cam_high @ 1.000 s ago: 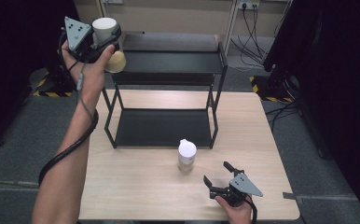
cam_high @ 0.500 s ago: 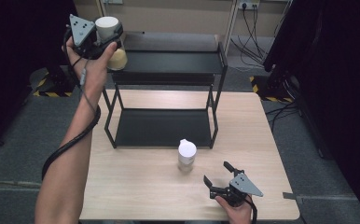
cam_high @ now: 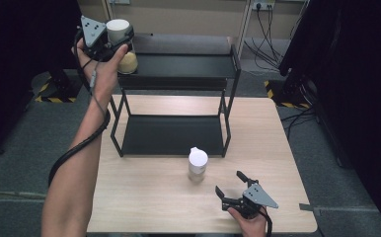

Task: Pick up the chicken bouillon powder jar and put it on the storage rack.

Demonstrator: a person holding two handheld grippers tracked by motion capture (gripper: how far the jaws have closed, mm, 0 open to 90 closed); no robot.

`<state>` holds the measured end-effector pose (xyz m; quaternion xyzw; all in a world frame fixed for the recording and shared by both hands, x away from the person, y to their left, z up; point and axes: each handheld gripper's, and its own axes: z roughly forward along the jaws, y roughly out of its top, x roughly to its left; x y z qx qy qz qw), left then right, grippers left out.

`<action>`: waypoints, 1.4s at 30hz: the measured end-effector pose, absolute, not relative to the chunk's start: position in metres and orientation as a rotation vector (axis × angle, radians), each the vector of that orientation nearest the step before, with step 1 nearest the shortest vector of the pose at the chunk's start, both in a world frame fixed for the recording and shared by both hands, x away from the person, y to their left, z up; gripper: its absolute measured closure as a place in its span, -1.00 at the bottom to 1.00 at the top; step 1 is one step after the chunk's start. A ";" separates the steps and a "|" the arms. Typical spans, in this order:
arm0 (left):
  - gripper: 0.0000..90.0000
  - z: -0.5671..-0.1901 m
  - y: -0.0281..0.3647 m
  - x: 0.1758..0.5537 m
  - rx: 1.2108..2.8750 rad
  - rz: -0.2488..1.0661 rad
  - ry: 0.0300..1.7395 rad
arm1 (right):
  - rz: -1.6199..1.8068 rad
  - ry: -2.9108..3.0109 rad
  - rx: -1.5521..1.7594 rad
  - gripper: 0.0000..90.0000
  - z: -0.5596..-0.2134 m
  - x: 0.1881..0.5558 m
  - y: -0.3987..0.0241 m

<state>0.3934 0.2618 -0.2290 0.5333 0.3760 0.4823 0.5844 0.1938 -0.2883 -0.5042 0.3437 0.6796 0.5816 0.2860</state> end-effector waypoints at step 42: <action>-0.74 -0.252 0.269 0.332 1.225 1.157 0.812 | 1.548 1.824 0.917 -0.90 -0.503 0.194 -0.288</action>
